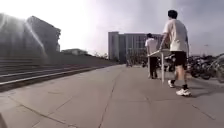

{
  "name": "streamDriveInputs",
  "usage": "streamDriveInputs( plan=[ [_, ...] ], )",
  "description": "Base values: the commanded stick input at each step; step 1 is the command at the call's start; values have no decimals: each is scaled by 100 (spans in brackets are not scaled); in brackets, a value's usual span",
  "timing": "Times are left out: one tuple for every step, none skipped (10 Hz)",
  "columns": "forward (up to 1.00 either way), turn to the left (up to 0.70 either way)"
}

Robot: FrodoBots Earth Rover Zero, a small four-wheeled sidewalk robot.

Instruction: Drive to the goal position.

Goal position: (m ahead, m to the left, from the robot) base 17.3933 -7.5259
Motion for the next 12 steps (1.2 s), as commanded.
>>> streamDriveInputs(
  plan=[
    [100, 0],
    [100, 0],
    [100, 0],
    [100, -8],
    [100, -38],
    [100, -40],
    [100, -40],
    [100, -40],
    [100, -4],
    [100, 0],
    [100, 0],
    [100, 0]
  ],
)
